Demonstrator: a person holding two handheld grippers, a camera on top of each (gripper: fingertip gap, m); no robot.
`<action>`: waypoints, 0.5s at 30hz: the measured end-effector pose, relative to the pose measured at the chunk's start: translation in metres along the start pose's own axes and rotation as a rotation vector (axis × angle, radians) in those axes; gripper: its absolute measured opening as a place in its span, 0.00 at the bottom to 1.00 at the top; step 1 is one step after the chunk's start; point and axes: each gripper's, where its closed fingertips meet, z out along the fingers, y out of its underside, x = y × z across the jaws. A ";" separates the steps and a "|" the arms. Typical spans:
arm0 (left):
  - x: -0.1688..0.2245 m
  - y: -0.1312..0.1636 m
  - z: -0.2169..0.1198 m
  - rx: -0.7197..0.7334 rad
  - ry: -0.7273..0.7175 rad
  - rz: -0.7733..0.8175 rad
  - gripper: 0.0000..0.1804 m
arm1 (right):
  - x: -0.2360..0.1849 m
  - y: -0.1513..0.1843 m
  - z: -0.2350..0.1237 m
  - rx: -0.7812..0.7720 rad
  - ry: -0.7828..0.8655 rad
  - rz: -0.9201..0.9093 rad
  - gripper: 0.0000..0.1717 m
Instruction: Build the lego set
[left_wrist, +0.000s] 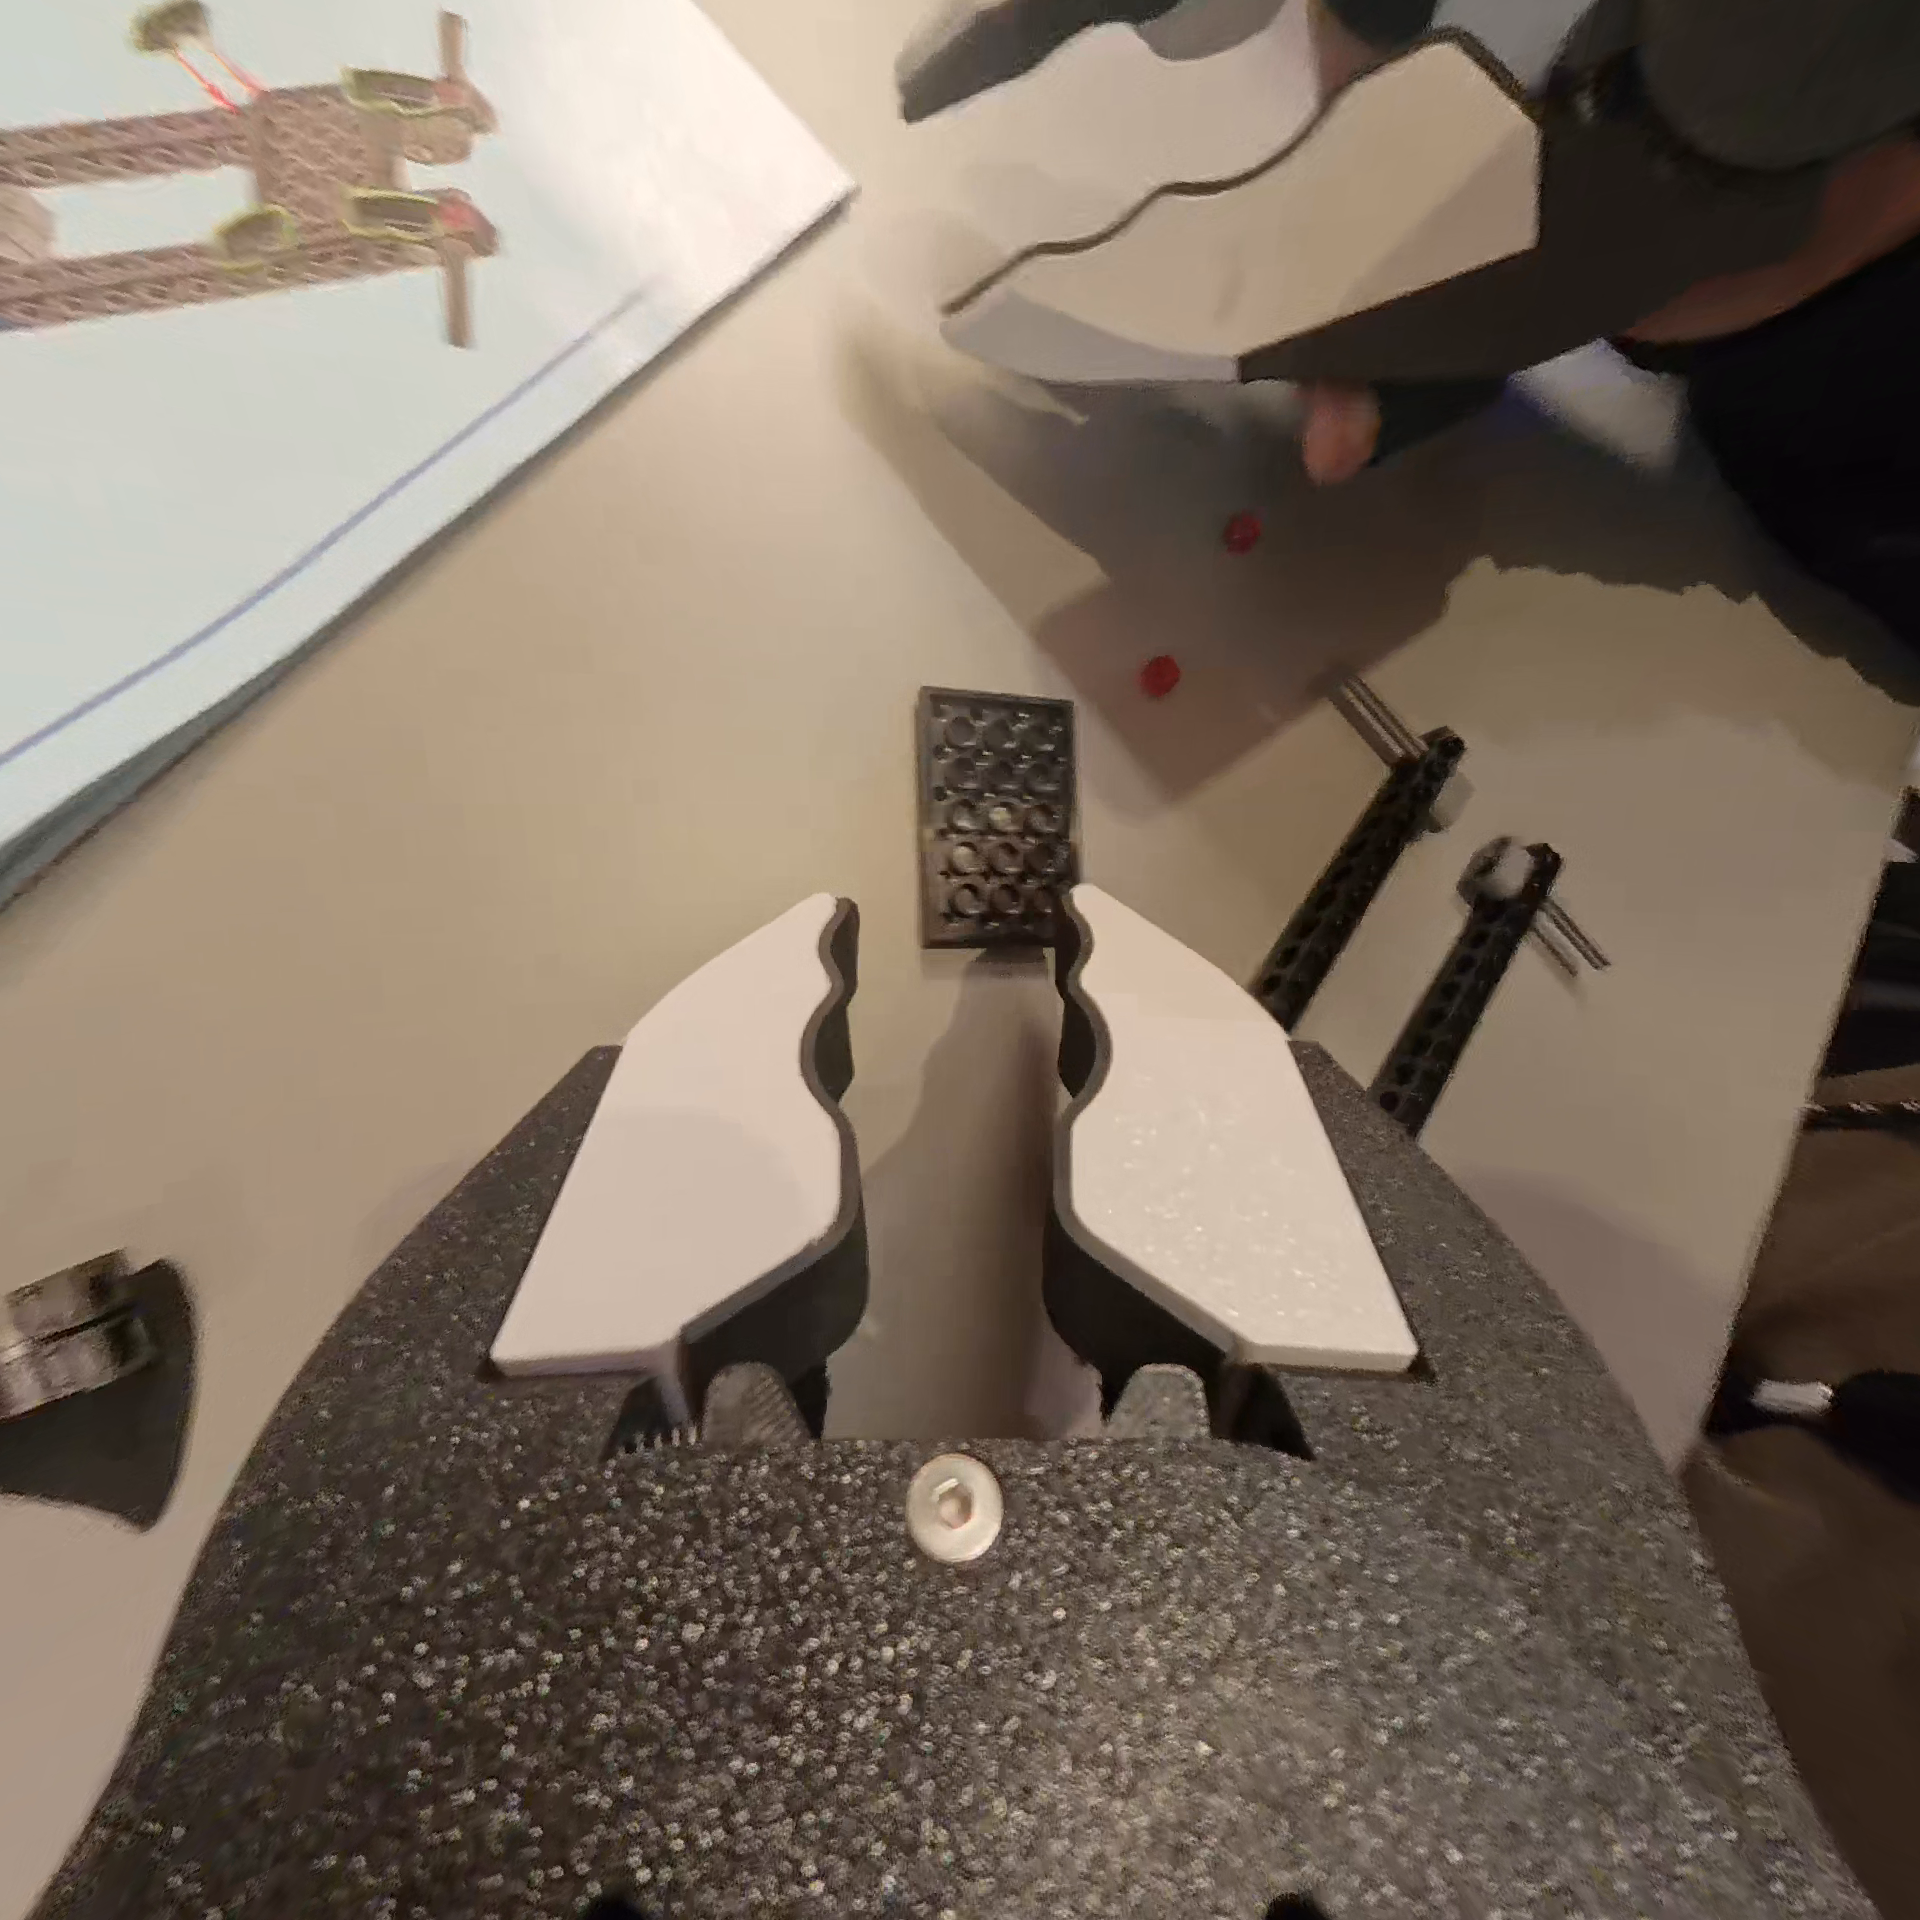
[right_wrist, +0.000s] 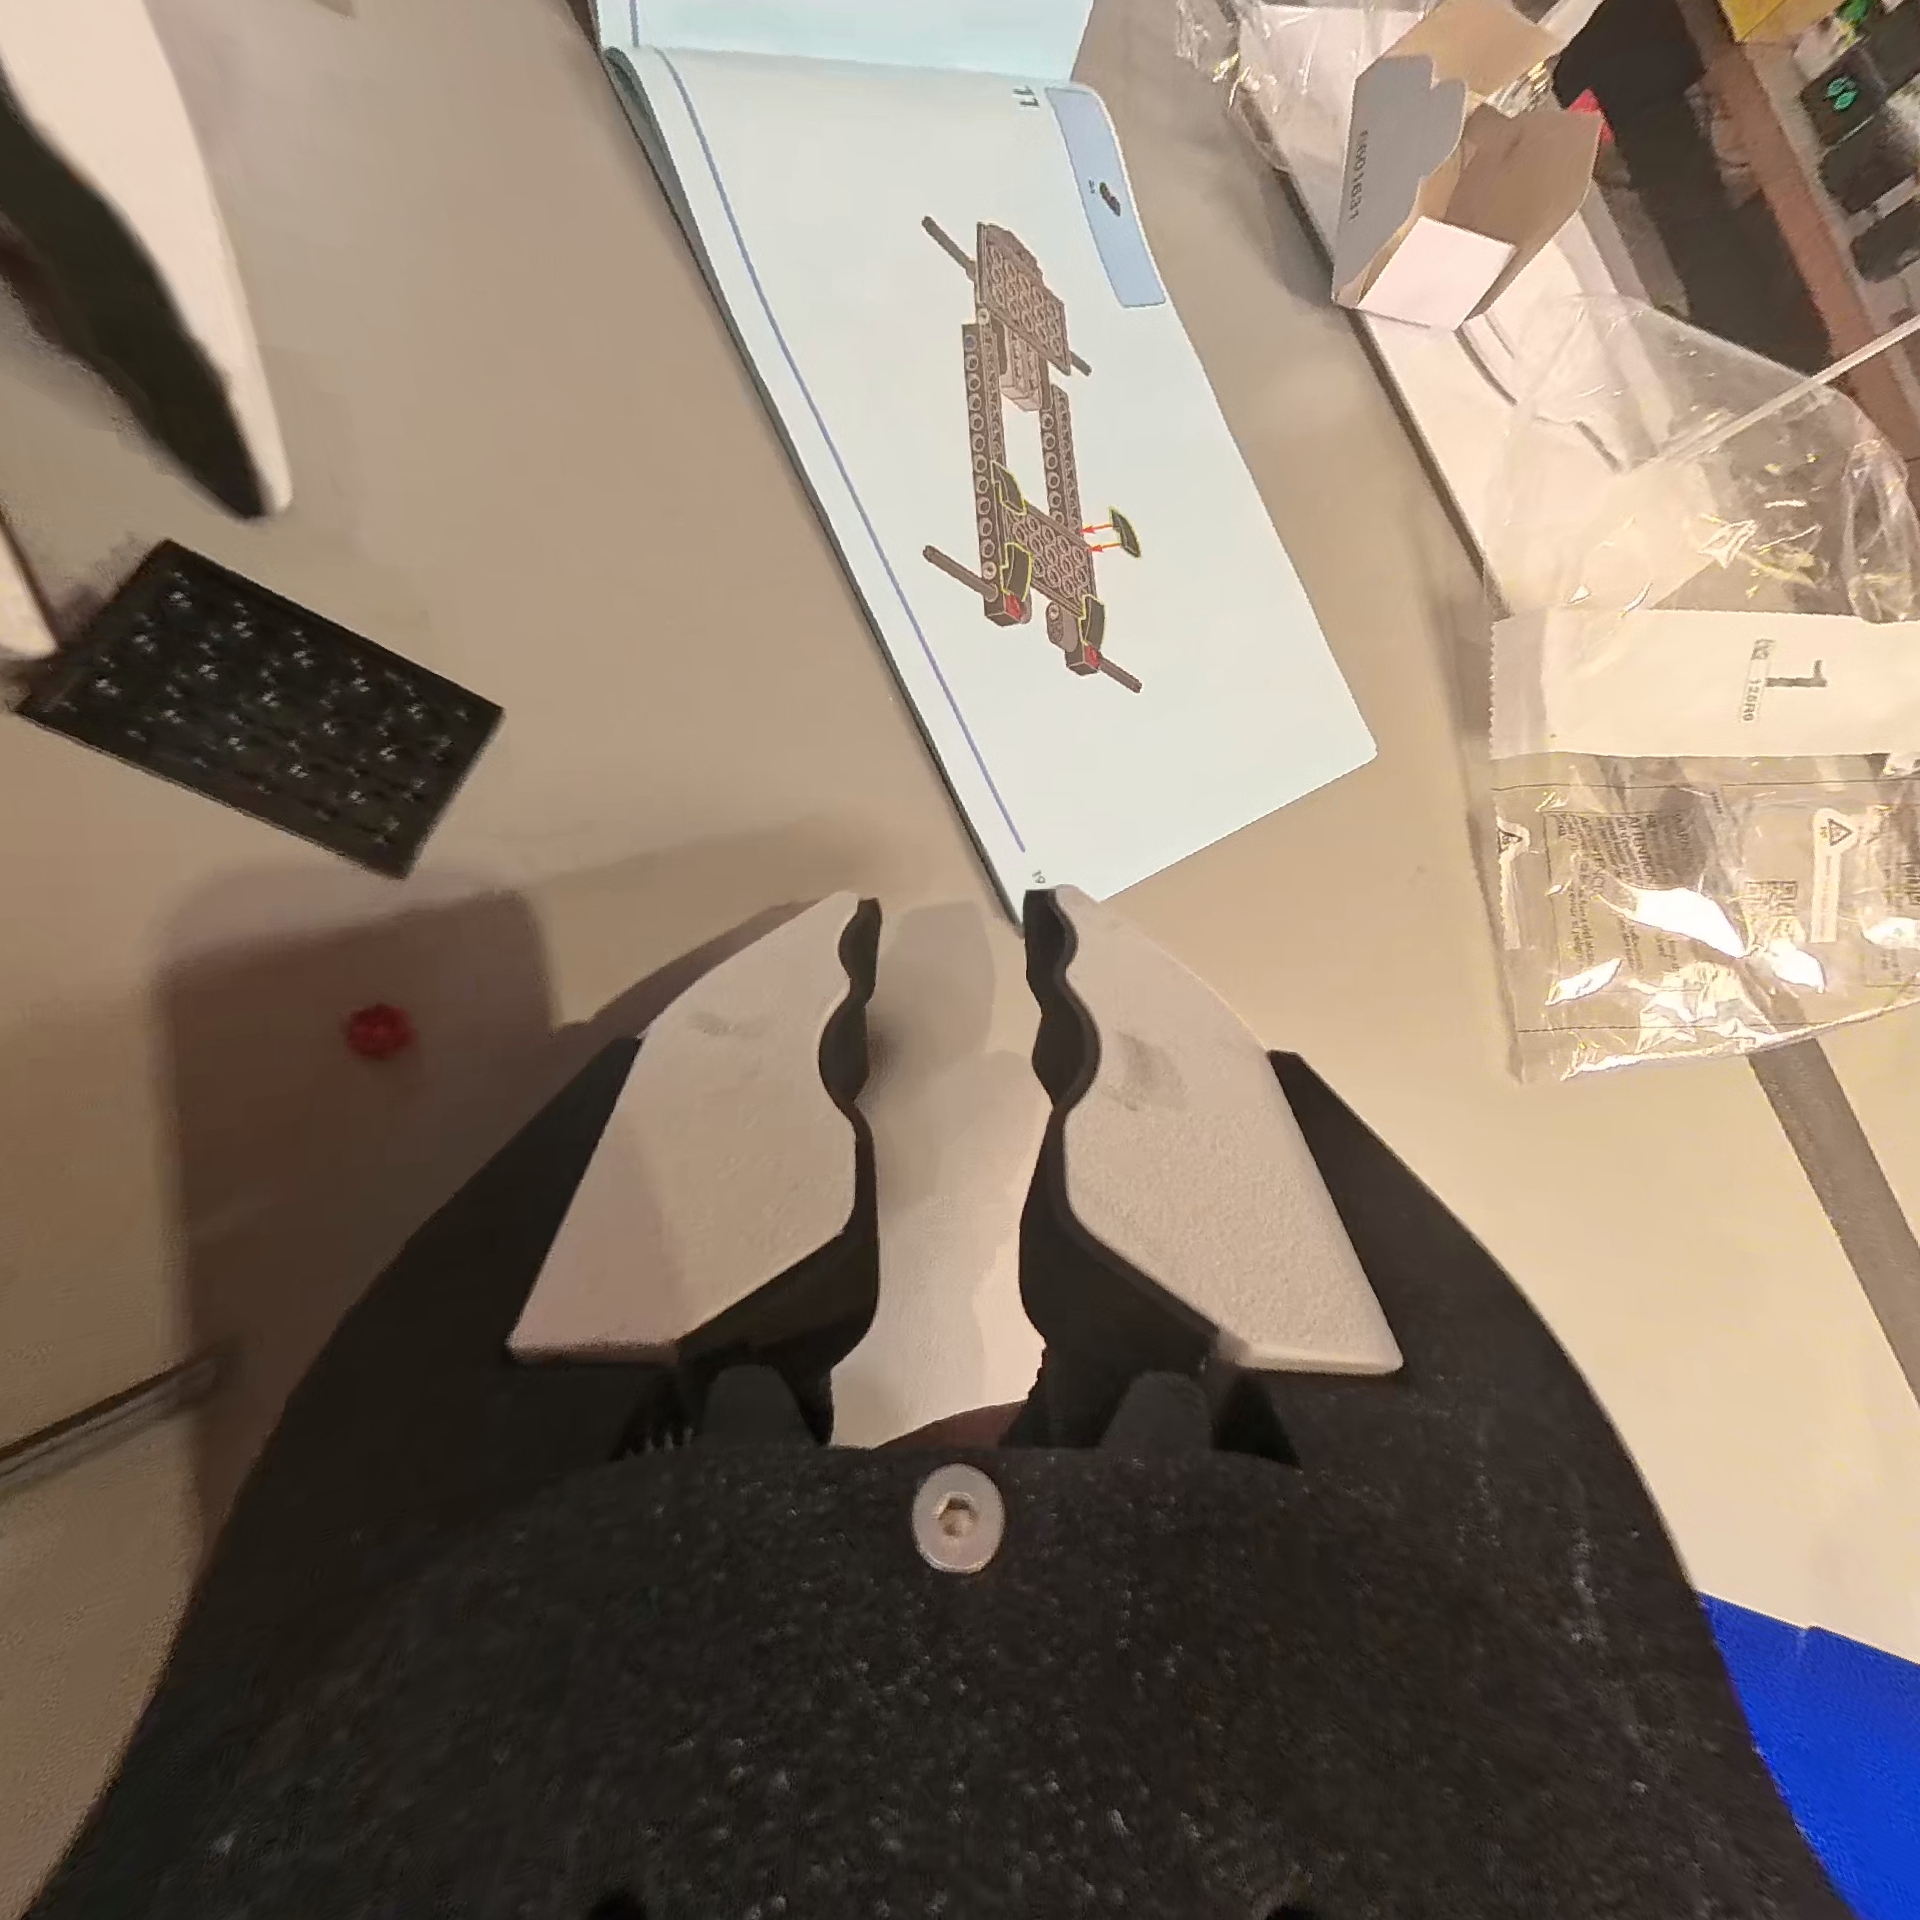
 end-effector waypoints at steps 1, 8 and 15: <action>0.007 0.001 0.001 -0.010 0.038 0.004 0.18 | -0.001 -0.001 0.000 0.001 -0.003 0.000 0.16; 0.041 -0.002 -0.003 0.014 0.224 0.086 0.17 | -0.005 -0.002 -0.001 0.004 -0.018 -0.016 0.16; 0.008 -0.020 -0.017 0.144 0.112 0.028 0.17 | -0.049 -0.021 -0.013 0.039 -0.319 0.156 0.18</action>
